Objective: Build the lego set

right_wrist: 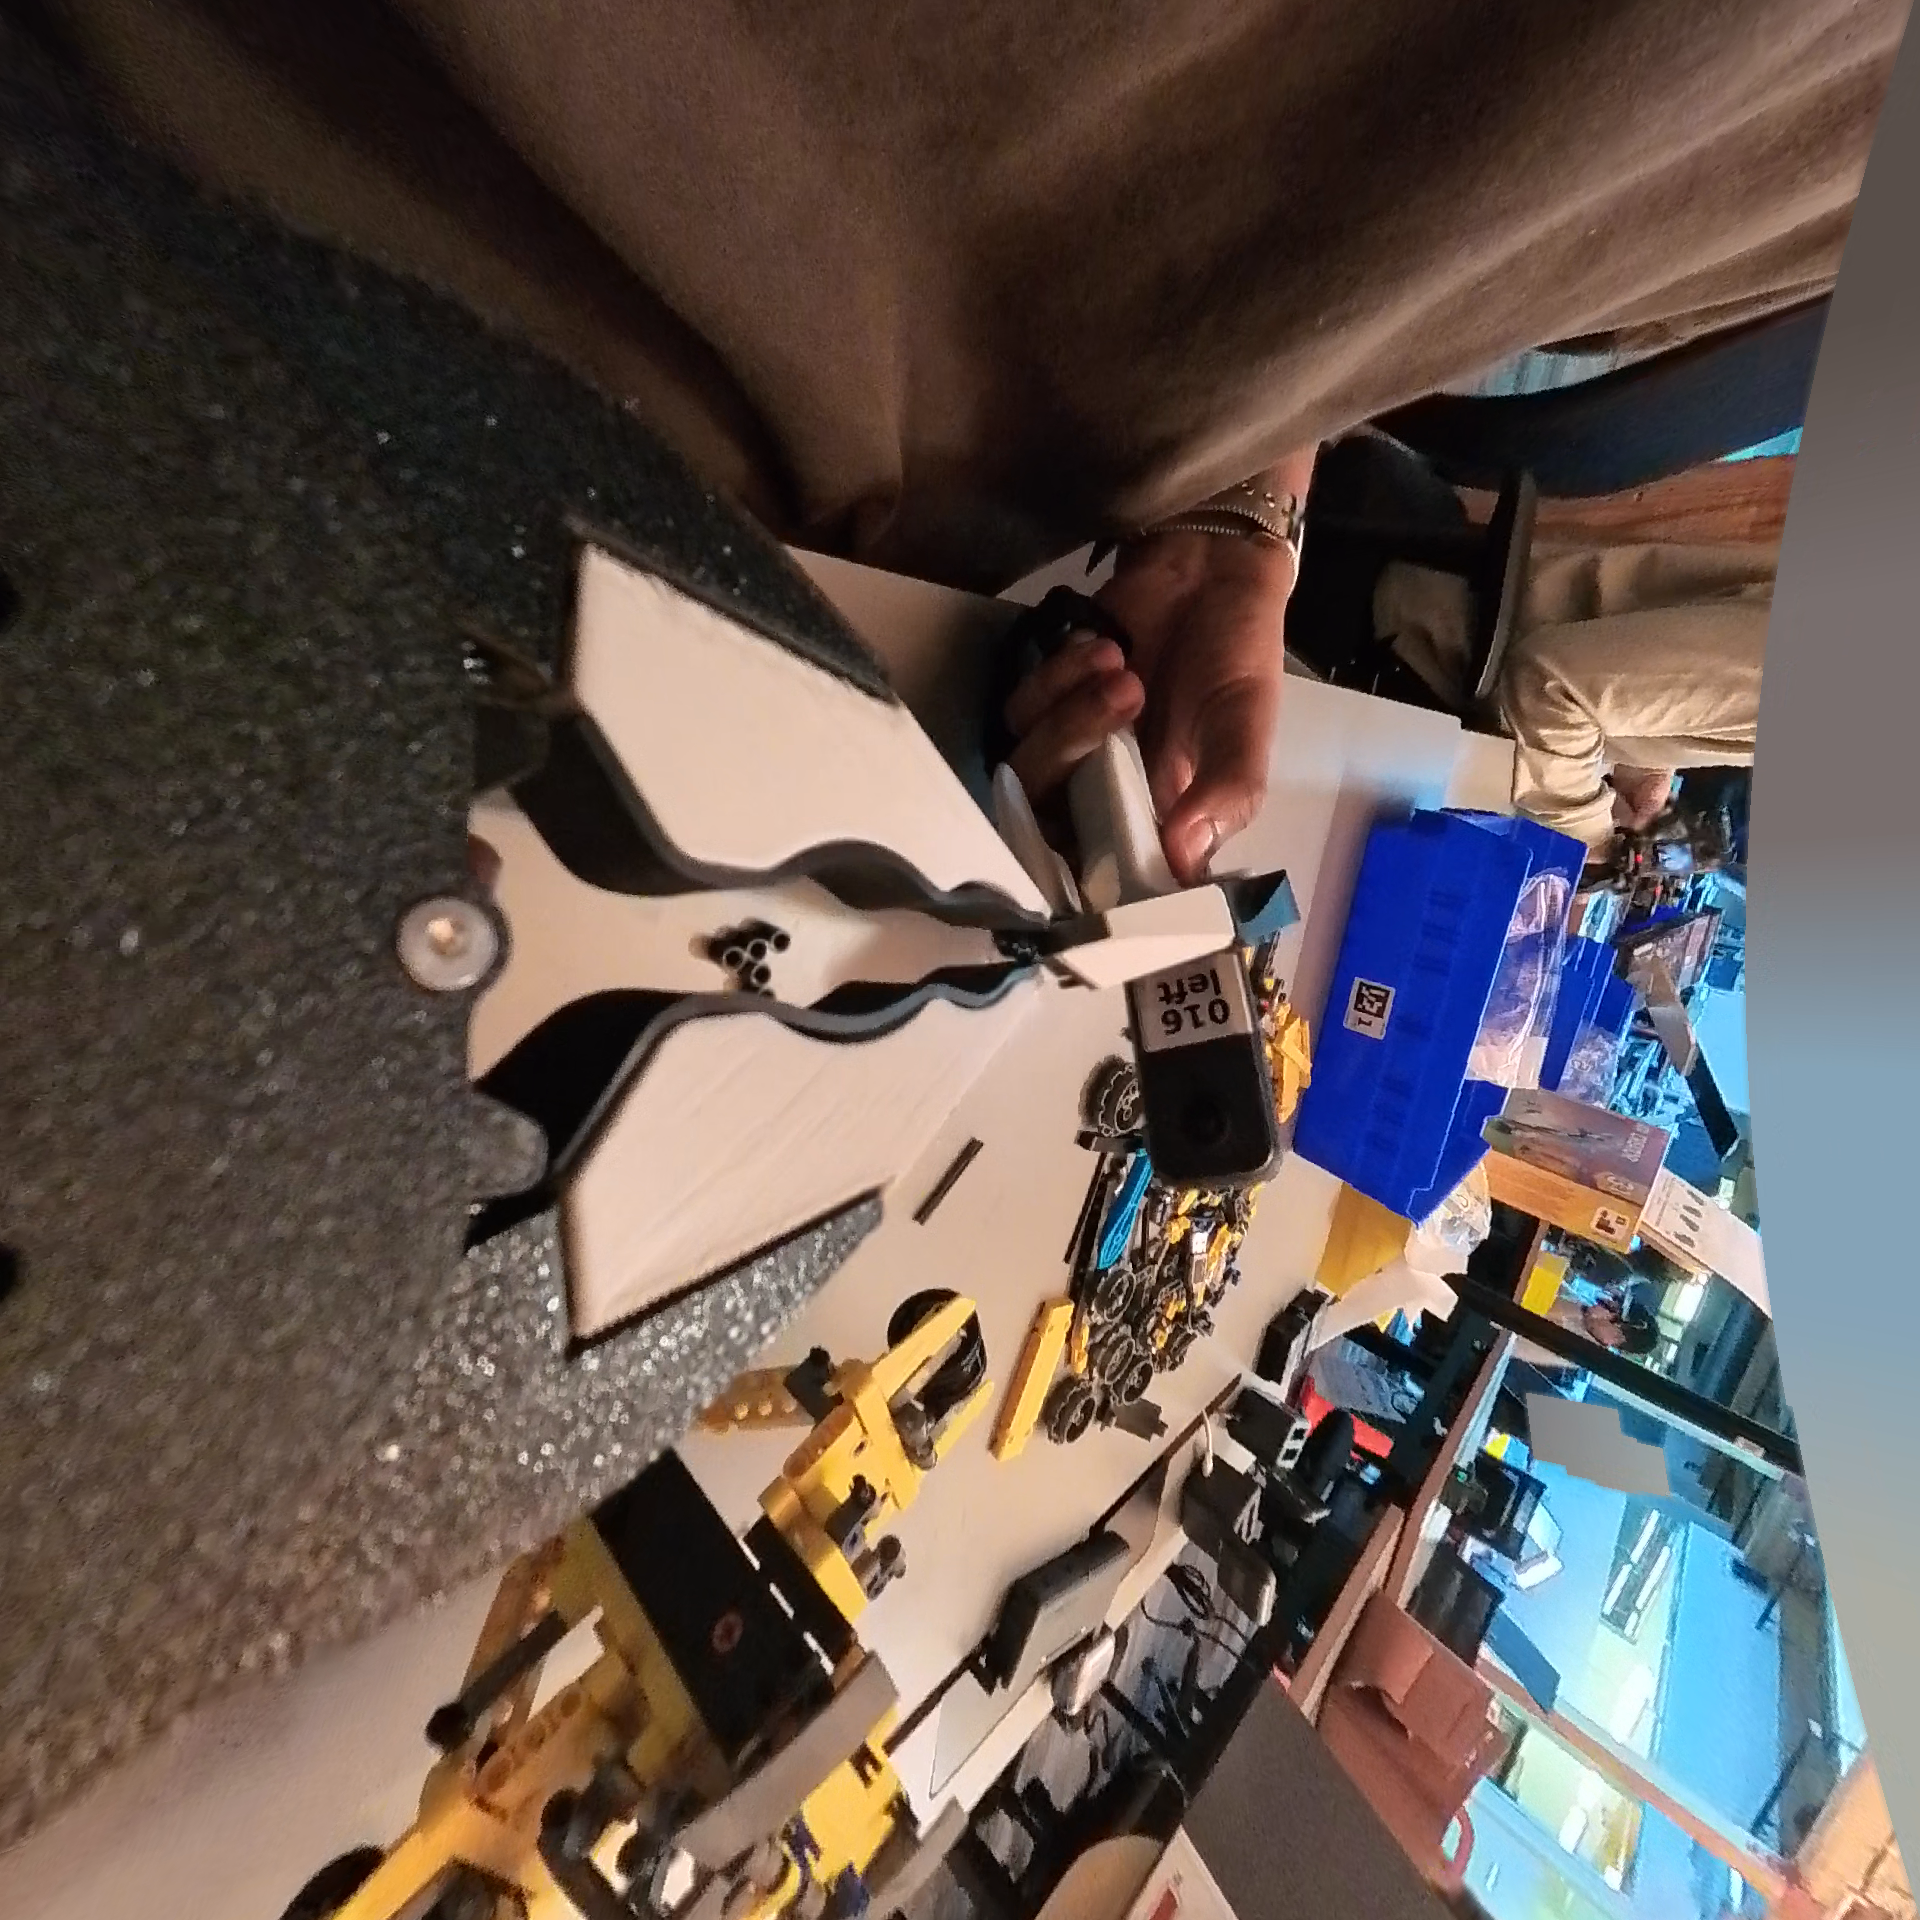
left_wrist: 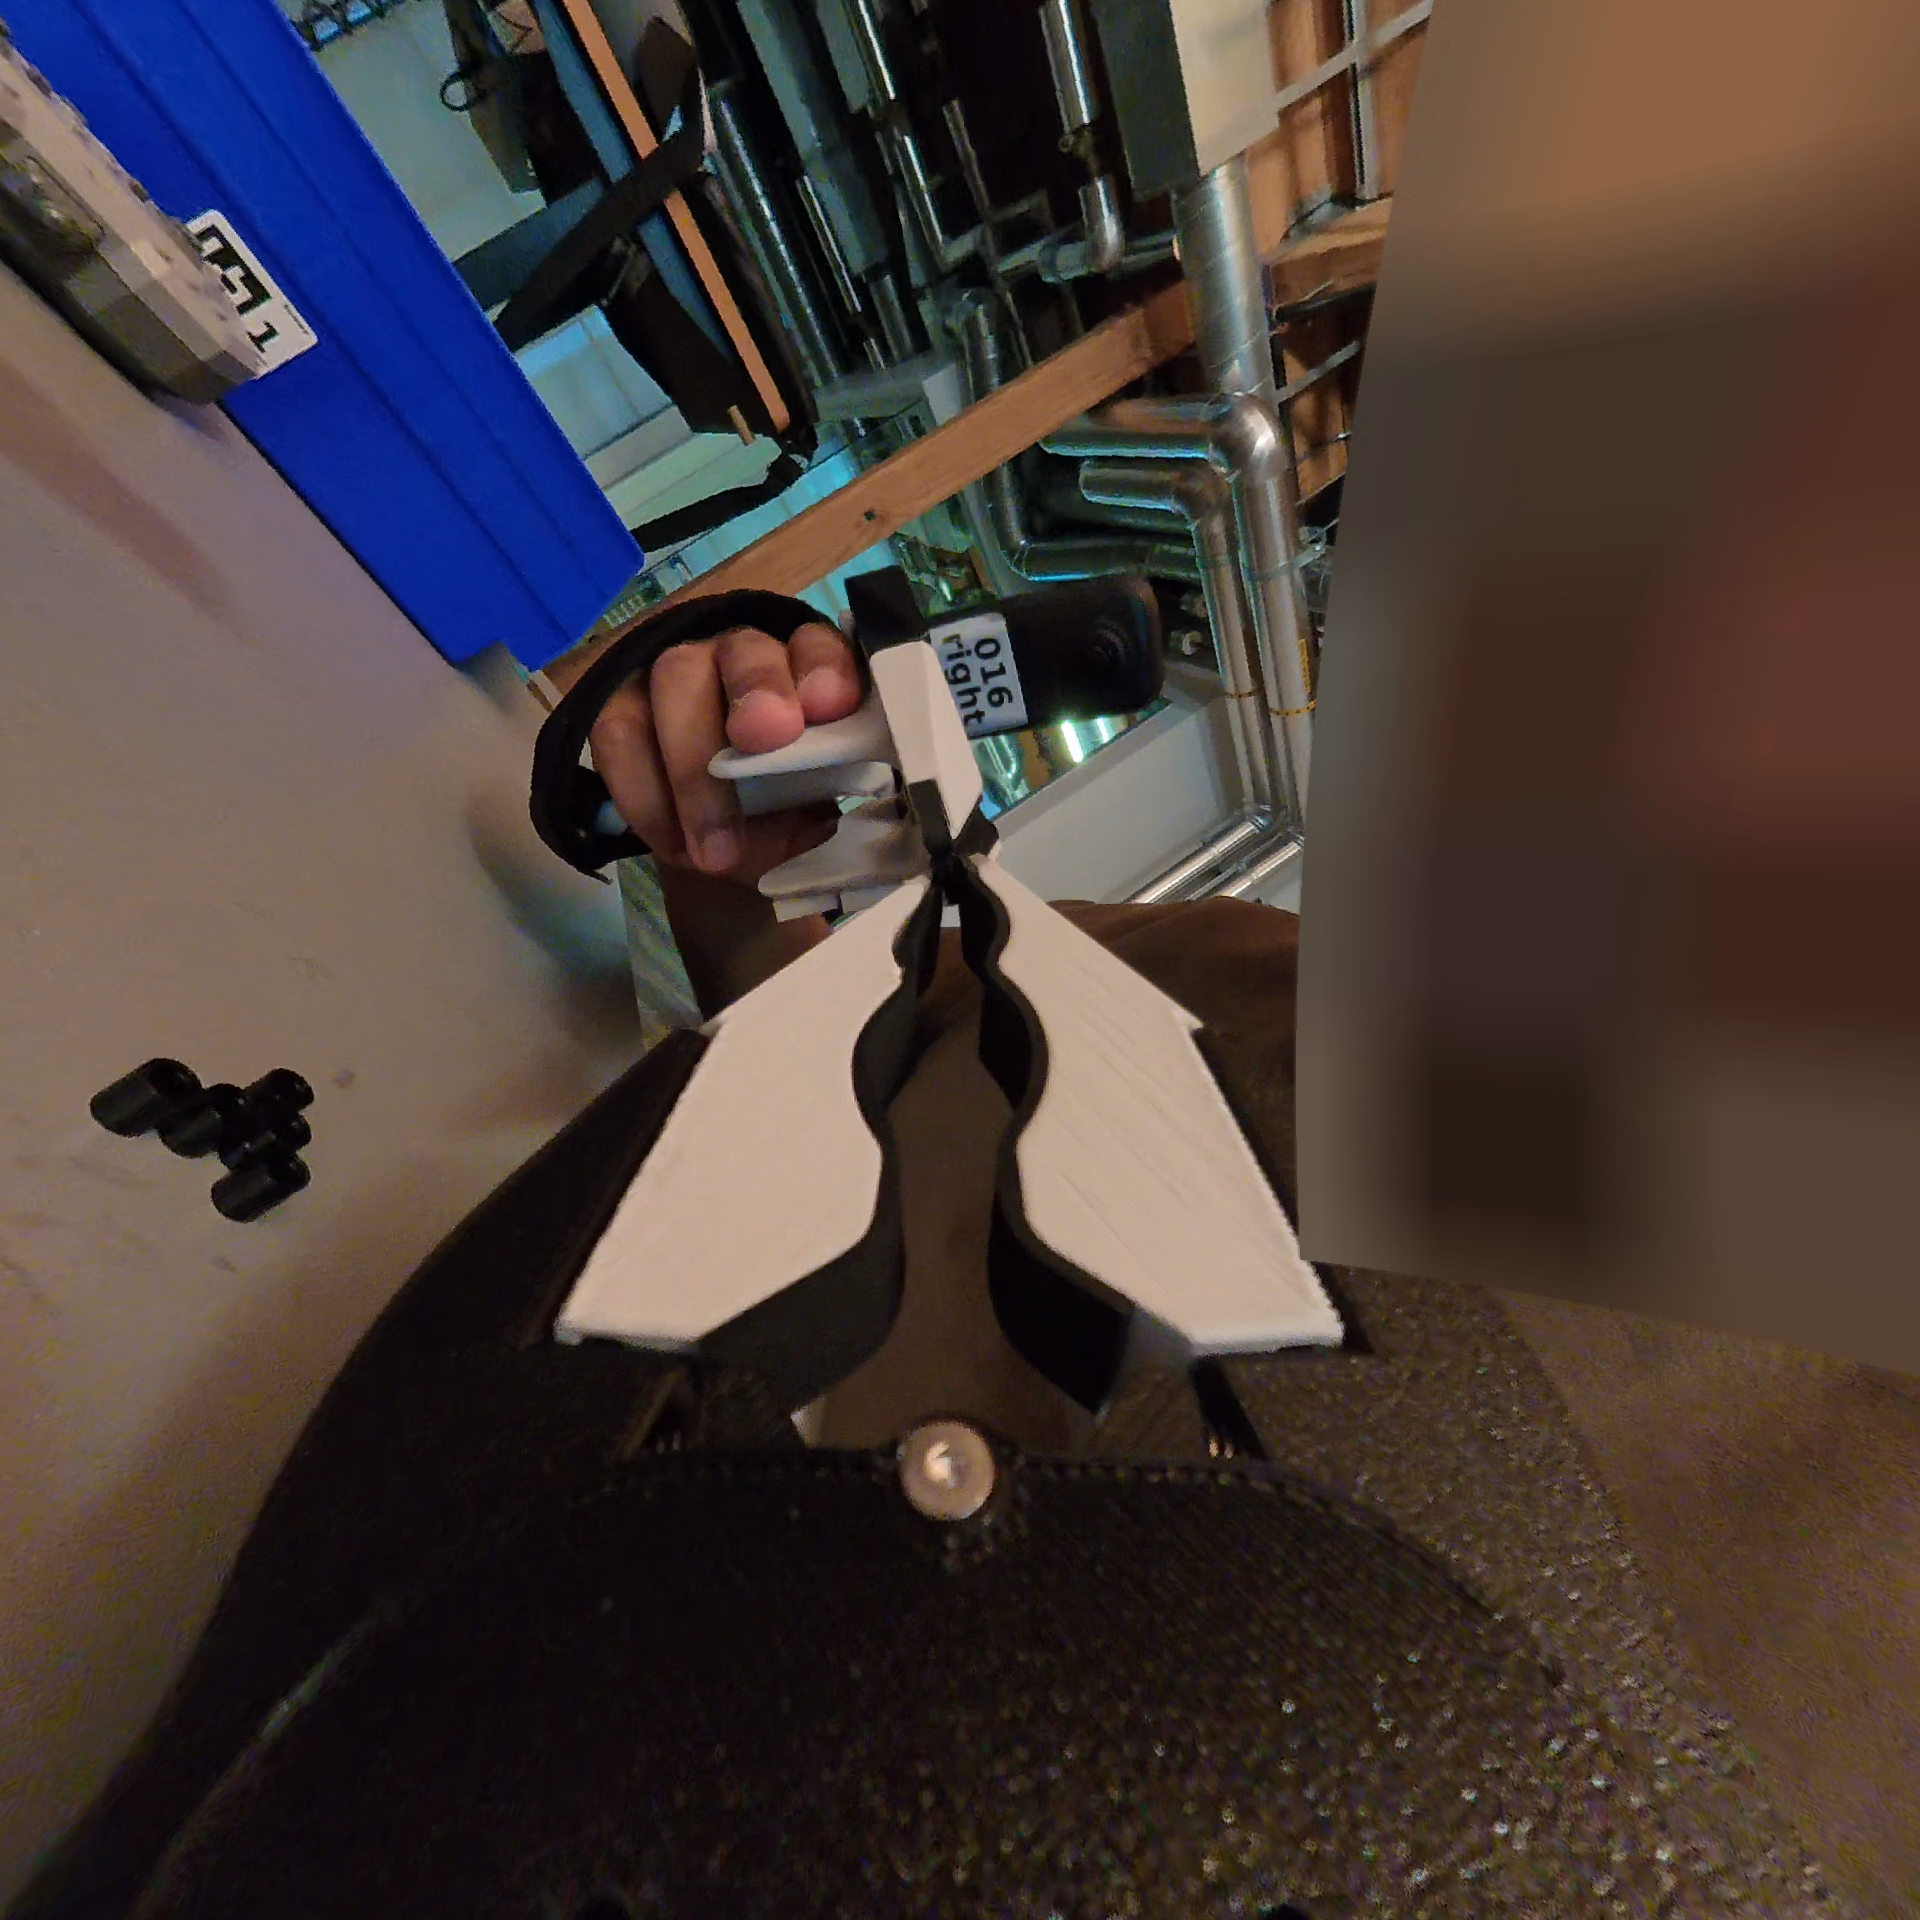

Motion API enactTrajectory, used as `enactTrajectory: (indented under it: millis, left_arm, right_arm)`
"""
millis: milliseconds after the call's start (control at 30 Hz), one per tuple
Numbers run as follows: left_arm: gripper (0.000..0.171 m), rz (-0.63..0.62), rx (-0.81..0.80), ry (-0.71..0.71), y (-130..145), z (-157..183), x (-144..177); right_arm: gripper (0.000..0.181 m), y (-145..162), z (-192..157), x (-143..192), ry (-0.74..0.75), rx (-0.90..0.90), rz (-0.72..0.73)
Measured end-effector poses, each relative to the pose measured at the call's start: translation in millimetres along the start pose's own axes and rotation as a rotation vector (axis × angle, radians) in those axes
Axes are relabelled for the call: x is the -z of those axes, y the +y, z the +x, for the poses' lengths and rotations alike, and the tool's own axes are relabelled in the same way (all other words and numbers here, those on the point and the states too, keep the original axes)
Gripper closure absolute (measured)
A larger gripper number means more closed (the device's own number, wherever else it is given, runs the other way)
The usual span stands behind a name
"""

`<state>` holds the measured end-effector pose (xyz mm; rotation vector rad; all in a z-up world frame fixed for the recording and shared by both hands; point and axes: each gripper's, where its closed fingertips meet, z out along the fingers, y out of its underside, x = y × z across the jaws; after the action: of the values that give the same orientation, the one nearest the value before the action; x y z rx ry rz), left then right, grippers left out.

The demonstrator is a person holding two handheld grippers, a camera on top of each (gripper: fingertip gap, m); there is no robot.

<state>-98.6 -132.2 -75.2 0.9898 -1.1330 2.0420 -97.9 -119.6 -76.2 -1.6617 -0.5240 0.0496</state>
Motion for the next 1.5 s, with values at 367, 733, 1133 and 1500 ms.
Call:
enactTrajectory:
  millis: [367,733,1133,1500]
  left_arm:
    - [0.139,-0.151,-0.393,-0.609,-0.8,-48.5,31.6]
    - [0.155,-0.463,-0.612,-1.074,16.1,-99.3,54.0]
    - [0.169,-0.458,-0.498,-1.052,18.0,-104.5,57.7]
    - [0.169,-0.458,-0.490,-1.046,18.5,-104.7,57.8]
  right_arm:
    - [0.177,41.4,39.9,5.1,0.102,-0.257,-0.282]
    - [0.177,102.9,6.4,-16.8,-0.154,-0.479,-0.767]
    - [0.177,110.8,4.1,-20.9,-0.235,-0.702,-0.857]
    - [0.178,111.9,5.9,-21.6,-0.198,-0.689,-0.975]
